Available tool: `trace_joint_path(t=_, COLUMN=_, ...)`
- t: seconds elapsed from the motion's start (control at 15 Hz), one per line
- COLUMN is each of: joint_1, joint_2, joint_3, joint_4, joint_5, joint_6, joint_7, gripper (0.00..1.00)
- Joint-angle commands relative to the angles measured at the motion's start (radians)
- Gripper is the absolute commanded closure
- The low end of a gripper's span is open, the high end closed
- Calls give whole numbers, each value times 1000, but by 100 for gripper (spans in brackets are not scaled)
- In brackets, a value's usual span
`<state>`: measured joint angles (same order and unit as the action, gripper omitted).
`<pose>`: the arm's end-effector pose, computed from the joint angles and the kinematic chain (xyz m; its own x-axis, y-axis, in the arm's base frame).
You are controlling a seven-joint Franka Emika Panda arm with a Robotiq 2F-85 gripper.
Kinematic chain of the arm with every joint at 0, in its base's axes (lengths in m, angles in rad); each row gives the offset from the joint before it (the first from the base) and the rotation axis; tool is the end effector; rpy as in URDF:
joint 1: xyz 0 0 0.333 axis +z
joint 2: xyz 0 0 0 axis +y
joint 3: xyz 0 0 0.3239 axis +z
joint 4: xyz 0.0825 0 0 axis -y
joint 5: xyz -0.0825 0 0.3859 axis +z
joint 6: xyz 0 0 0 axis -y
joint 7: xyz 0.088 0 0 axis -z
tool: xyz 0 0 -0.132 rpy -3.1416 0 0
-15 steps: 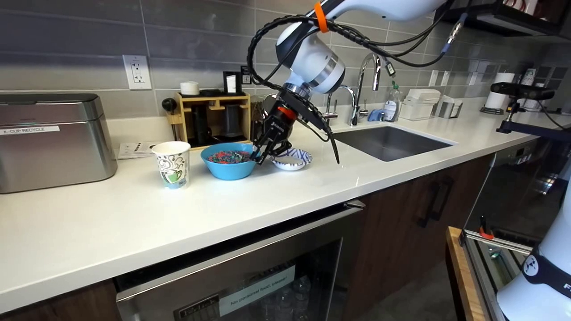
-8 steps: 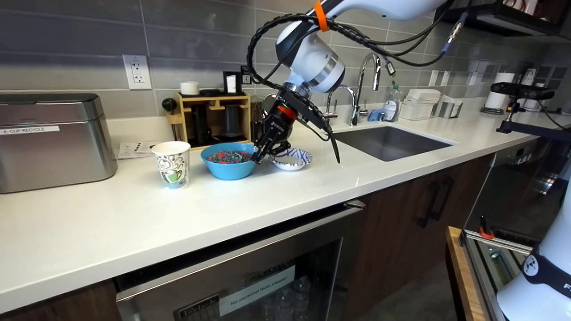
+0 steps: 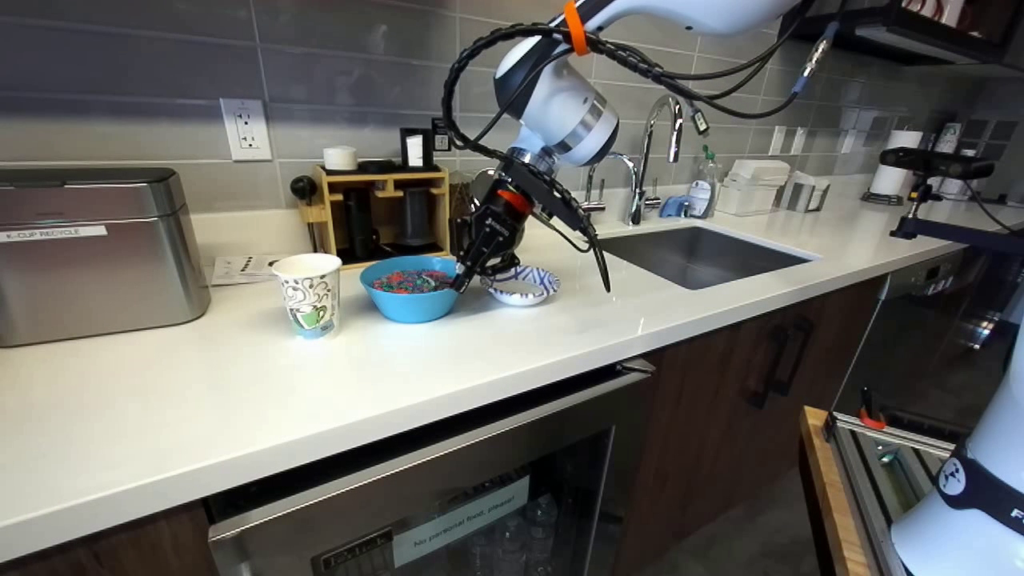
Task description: Put some of the contents of the blue blow onto the white plate using the silver spoon
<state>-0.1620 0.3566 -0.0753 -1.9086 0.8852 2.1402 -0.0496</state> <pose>0.6199 -0.0970 0.2995 0.7751 -0.5862 -0.2358 -0.5932 -0.5468 -0.5908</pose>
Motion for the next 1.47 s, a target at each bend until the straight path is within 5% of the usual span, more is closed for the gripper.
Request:
trace_joint_path(t=0.0, joint_1=-18, joint_2=-6, joint_3=2, joint_4=-1, joint_5=23, joint_6=-53, joint_7=-18, gripper=99)
trace_joint_path(t=1.4, joint_1=-127, joint_2=44, joint_3=-32, joint_4=-37, joint_5=336, joint_6=-318, joint_7=-395, gripper=99)
